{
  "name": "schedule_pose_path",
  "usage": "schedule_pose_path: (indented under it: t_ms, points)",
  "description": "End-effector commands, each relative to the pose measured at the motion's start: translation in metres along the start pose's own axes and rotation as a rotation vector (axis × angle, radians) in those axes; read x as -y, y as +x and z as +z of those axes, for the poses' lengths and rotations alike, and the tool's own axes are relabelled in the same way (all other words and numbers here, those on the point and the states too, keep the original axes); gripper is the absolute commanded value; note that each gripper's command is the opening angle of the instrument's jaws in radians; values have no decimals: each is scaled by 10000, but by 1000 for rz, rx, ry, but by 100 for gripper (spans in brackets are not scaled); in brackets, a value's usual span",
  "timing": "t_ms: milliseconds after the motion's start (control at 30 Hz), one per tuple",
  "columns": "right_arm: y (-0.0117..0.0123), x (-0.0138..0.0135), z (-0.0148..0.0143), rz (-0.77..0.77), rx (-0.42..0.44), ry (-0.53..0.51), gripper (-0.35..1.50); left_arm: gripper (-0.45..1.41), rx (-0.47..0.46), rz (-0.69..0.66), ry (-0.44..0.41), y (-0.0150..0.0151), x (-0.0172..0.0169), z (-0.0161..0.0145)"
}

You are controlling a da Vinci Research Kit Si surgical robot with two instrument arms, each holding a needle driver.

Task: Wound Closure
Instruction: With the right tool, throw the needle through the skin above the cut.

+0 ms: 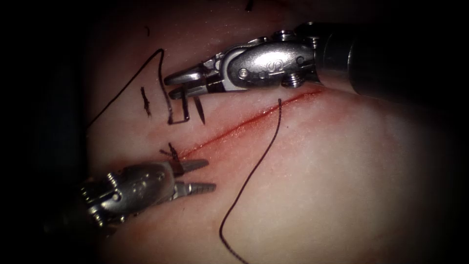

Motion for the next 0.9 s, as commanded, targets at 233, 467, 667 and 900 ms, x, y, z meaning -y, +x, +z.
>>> schedule_pose_path:
  t_ms: [233,467,667,900]
  points:
    - [-5,8,8,-88,15,26,-35,50,-2,0,0,4,2,4]
    - [-6,5,7,-157,52,1,-35,50,-2,-1,1,4,1,5]
    - [-5,8,9,-242,47,-14,-35,50,-2,-1,1,4,1,5]
    - [-21,46,11,-281,53,67,-35,50,-2,-1,1,4,0,4]
